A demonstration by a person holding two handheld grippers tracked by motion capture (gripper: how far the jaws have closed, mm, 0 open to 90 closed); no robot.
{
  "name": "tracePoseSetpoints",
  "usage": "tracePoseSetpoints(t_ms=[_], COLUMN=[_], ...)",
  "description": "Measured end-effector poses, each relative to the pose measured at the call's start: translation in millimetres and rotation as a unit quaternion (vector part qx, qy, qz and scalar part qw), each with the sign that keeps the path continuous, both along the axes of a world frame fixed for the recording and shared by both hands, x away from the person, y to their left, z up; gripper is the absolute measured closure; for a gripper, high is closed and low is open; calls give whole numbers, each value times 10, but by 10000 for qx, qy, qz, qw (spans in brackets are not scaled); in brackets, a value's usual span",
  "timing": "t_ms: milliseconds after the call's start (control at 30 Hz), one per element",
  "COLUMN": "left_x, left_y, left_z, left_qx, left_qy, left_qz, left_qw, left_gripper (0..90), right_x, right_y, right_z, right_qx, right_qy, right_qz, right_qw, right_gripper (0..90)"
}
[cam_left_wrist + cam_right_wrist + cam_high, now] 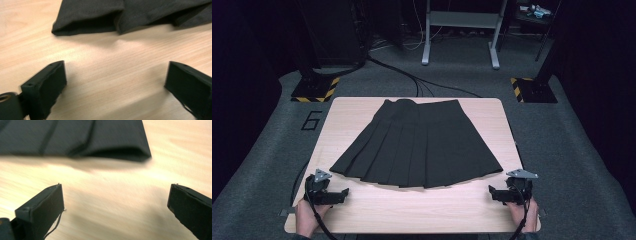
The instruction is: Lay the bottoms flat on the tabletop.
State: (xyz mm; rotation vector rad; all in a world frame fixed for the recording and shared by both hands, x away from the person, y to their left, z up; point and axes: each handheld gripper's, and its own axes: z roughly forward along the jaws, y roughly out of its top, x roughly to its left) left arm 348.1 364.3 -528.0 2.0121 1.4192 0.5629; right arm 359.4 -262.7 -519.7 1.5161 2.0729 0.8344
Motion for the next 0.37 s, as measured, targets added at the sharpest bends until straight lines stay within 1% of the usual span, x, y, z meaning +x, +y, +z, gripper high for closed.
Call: tracePoseSetpoints(t_ms=[33,67,100,133,167,200,233,267,367], left_x=[-2,-7,-16,-10,0,5,12,16,43], left_y=[6,5,5,4,7,8,9,10,9], left_z=[-11,-24,-49,-52,-54,-48,-52,-50,-48], left_qx=[-15,-47,-87,-98,-96,-80,-94,-94,-87], left_qy=[-69,-137,-259,-271,-297,-254,-276,-247,-255], left_qz=[8,19,34,31,6,-12,-29,-54,-114], left_qw=[10000,9999,9996,9996,9995,9996,9996,9996,9996], left_gripper=[21,19,15,11,10,10,10,10,10], right_x=[-2,-11,-20,-23,-26,-24,-22,-19,-18], right_y=[-3,-19,-28,-44,-48,-47,-58,-57,-48], right_z=[-41,-75,-87,-94,-106,-106,-104,-105,-105], right_qx=[-65,8,37,18,71,77,47,42,56], right_qy=[36,15,-67,-103,-169,-173,-158,-160,-158], right_qz=[-23,31,5,44,64,65,126,126,83], right_qw=[10000,10000,10000,9999,9998,9998,9998,9998,9998], right_gripper=[0,0,0,0,0,0,0,0,0])
